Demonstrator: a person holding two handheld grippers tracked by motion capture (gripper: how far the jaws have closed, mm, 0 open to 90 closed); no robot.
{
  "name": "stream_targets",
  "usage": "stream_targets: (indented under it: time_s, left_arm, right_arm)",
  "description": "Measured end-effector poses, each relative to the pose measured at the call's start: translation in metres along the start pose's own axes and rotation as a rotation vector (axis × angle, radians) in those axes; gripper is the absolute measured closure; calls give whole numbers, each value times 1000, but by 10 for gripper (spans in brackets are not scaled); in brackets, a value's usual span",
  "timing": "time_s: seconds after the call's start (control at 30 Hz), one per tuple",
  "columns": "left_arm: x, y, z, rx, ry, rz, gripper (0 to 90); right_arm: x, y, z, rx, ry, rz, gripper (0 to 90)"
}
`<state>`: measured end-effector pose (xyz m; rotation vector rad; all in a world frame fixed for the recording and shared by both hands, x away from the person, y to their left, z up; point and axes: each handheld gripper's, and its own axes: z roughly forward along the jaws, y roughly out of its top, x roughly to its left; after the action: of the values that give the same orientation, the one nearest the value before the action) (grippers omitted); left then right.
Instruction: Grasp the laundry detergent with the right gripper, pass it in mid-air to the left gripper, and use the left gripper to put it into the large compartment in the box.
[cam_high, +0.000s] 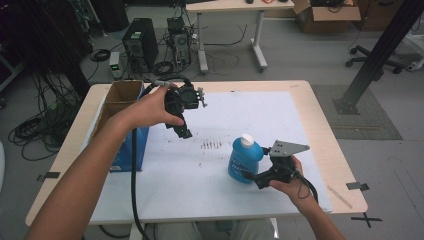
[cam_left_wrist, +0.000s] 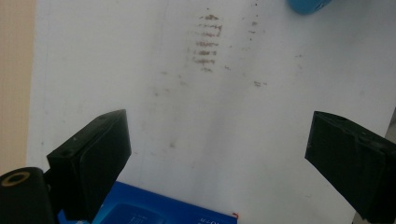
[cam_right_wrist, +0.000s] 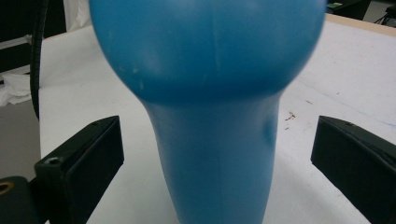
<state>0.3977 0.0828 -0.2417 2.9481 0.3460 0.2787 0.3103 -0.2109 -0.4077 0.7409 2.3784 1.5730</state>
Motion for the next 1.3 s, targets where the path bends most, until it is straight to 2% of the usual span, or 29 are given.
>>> stream_targets:
  time_s: [0.37, 0.83, 1.3]
  left_arm:
    - [0, -1, -1, 2, 1, -1, 72]
    - [0, -2, -1, 0, 1, -1, 75]
    - [1, -2, 0, -2, 1, -2, 76]
  right_arm:
    - [1, 0, 9, -21, -1, 7, 33]
    - [4, 0, 13, -33, 6, -11, 85]
    - [4, 1, 14, -40, 23, -14, 195]
